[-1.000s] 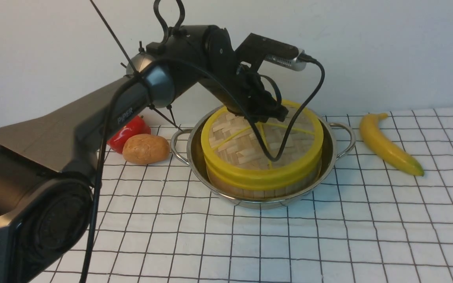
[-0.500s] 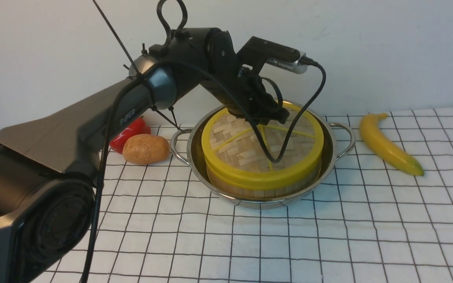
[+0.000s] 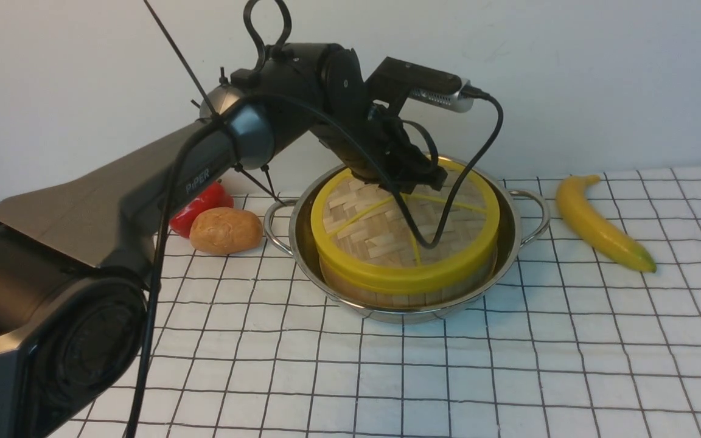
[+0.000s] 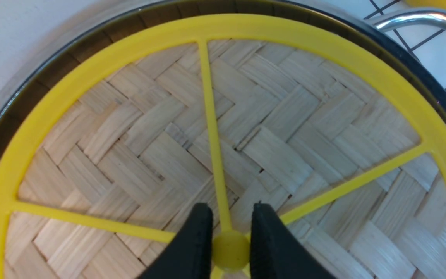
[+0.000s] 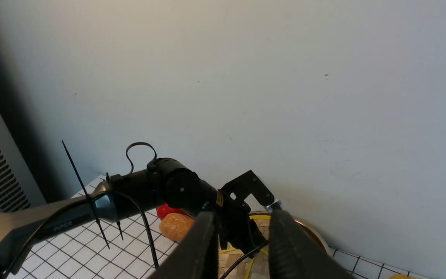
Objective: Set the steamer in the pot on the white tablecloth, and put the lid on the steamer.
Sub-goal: 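Place the yellow bamboo steamer lid onto the steamer in the pot with the left gripper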
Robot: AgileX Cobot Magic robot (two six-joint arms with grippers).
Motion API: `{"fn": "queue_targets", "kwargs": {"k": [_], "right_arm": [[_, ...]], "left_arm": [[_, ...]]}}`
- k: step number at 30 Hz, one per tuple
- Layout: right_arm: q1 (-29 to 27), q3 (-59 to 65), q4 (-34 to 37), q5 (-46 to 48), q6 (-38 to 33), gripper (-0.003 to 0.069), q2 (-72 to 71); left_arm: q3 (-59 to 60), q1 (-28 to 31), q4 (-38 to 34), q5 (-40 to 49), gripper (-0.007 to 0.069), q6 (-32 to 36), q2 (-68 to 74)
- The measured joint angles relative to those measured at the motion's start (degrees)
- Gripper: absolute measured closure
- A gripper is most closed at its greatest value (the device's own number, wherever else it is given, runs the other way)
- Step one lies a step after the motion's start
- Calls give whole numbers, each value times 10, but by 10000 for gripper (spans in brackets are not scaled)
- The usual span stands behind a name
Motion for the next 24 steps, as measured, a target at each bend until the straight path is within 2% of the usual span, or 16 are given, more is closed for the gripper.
{"fn": "queue_targets", "kwargs": {"k": [13, 19, 21, 23, 24], "right_arm": [[0, 0, 2, 0, 0, 442, 0], [0, 0, 2, 0, 0, 440, 0], [0, 0, 2, 0, 0, 437, 0], [0, 0, 2, 0, 0, 436, 0], [0, 0, 2, 0, 0, 434, 0]], "left_arm": [[0, 0, 0, 0, 503, 0, 0], [0, 0, 2, 0, 312, 0, -2], [0, 0, 4, 1, 206, 0, -8], [0, 0, 7, 2, 167, 0, -15], [0, 0, 14, 9, 123, 0, -28]]}}
